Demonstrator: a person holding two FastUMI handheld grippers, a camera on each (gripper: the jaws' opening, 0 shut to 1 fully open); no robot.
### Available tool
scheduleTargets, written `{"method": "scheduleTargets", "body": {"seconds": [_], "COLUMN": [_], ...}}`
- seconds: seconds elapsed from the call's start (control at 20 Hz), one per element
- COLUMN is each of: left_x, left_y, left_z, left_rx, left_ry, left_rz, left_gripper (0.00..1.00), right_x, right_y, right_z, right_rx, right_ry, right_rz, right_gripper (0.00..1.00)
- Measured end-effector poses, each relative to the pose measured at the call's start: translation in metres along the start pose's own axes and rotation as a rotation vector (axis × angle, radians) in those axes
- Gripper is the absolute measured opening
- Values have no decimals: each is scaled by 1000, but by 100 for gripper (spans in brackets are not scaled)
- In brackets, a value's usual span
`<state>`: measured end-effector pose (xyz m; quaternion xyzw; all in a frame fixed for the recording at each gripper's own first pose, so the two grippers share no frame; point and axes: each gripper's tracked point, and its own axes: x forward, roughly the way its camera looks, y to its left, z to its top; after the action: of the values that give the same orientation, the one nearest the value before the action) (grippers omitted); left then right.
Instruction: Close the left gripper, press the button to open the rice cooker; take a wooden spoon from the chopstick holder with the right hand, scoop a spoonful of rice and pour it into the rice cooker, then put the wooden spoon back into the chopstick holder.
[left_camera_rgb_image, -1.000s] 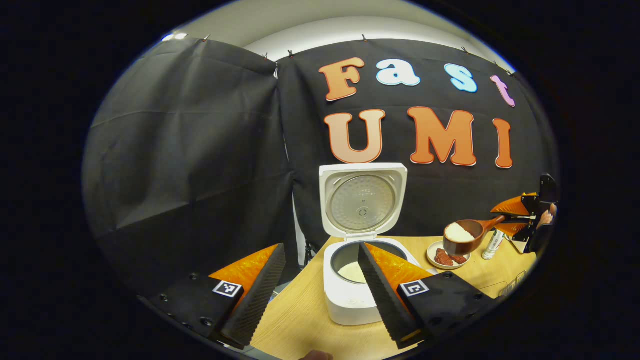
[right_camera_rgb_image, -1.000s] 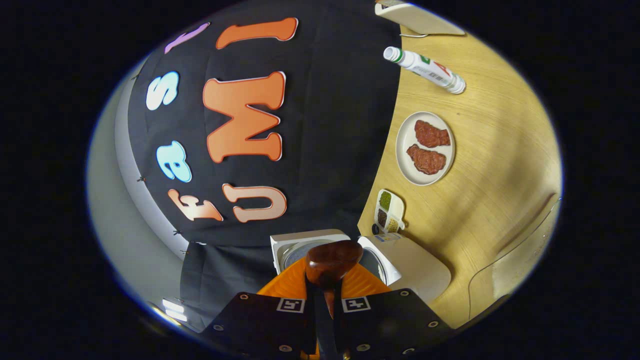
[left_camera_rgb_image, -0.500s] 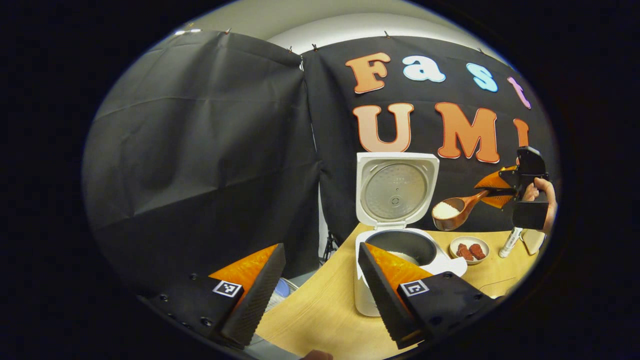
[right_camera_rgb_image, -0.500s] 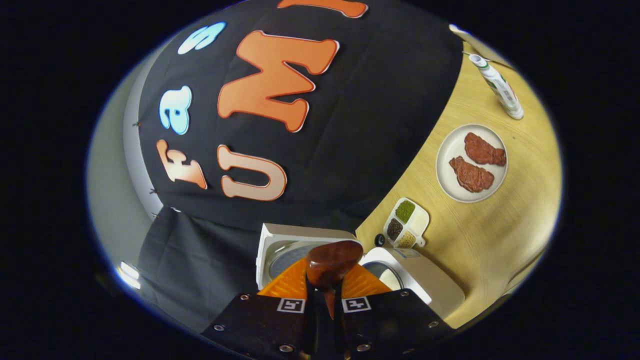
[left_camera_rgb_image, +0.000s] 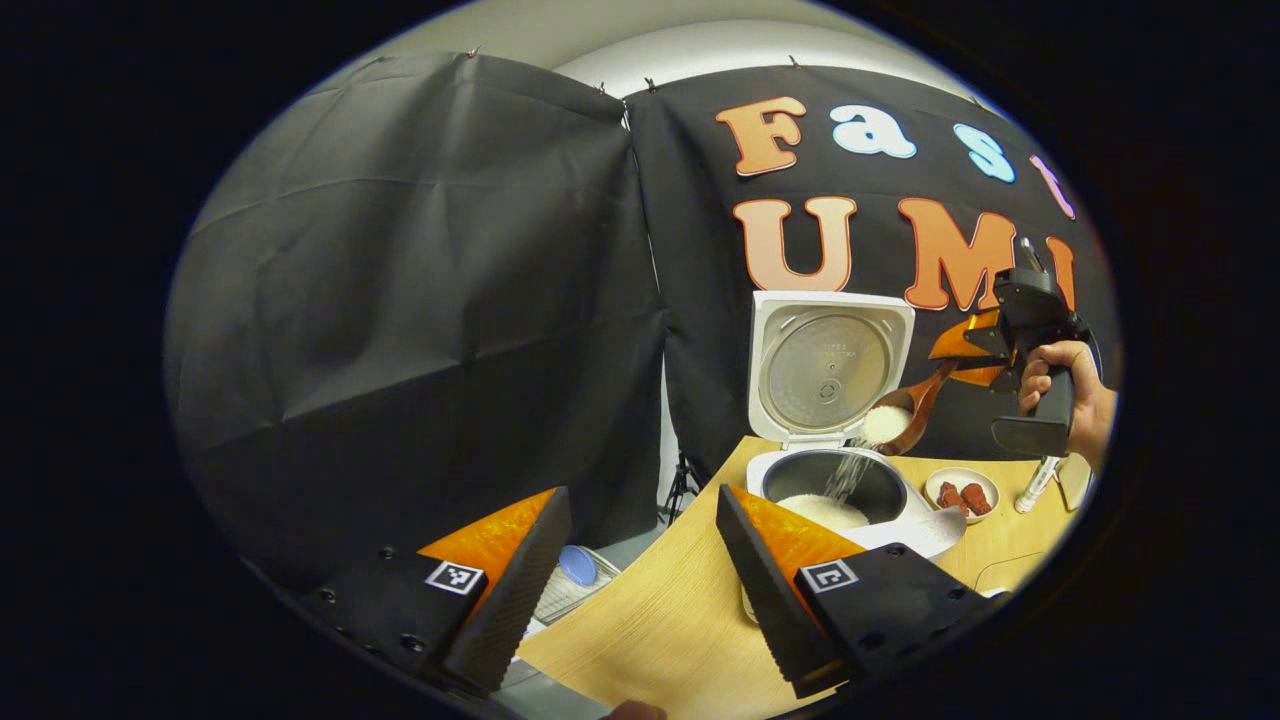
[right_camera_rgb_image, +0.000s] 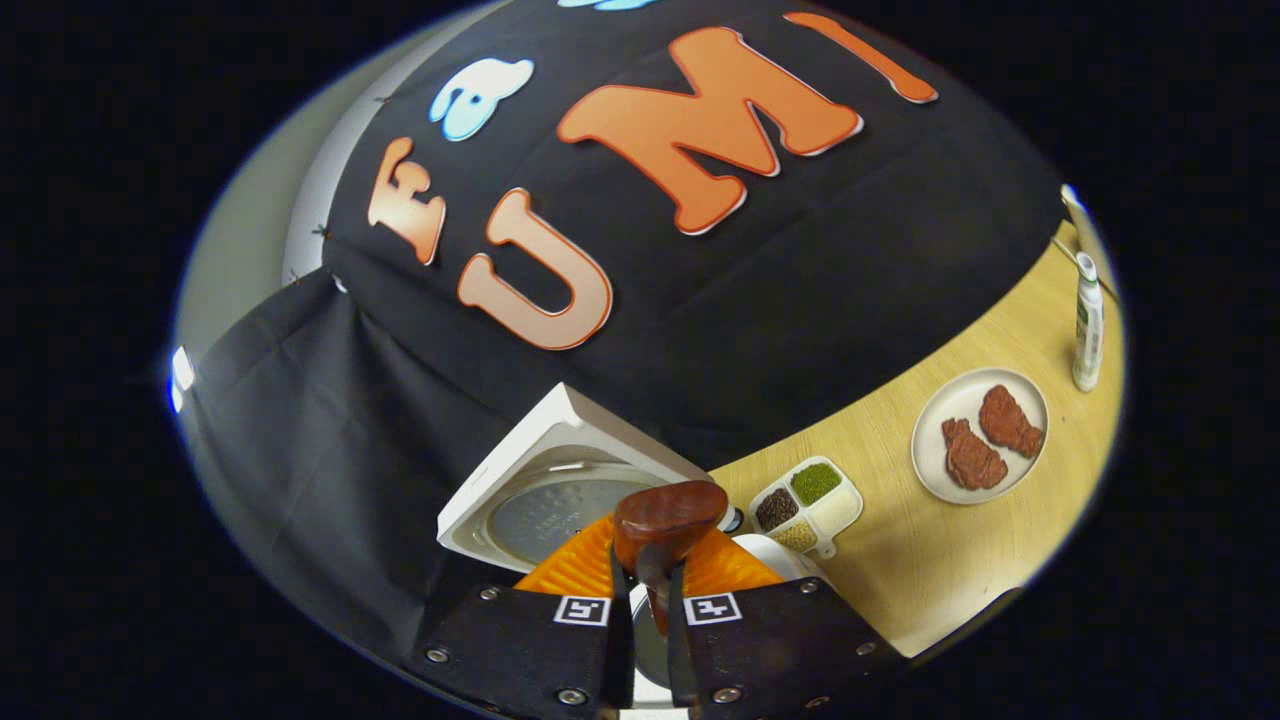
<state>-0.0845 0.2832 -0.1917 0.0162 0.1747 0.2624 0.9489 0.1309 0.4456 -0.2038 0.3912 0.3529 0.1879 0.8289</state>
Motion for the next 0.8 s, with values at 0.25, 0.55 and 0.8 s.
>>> {"method": "scheduleTargets", "body": {"seconds": [0.25, 0.55, 0.8], "left_x": [6, 12, 14], "left_y": [4, 3, 4], "left_z": [-2, -5, -7], "left_rx": [-3, 1, 8], "left_ry": [8, 12, 14], "left_rz": [-1, -11, -21], "left_gripper": [99, 99, 99], "right_x": [3, 3, -1], "right_y": [14, 29, 46], "right_z": [-5, -5, -11], "right_rx": [-149, -313, -445], "right_ry": [-23, -71, -99], "right_rz": [0, 0, 46], "right_gripper": [13, 12, 12]}}
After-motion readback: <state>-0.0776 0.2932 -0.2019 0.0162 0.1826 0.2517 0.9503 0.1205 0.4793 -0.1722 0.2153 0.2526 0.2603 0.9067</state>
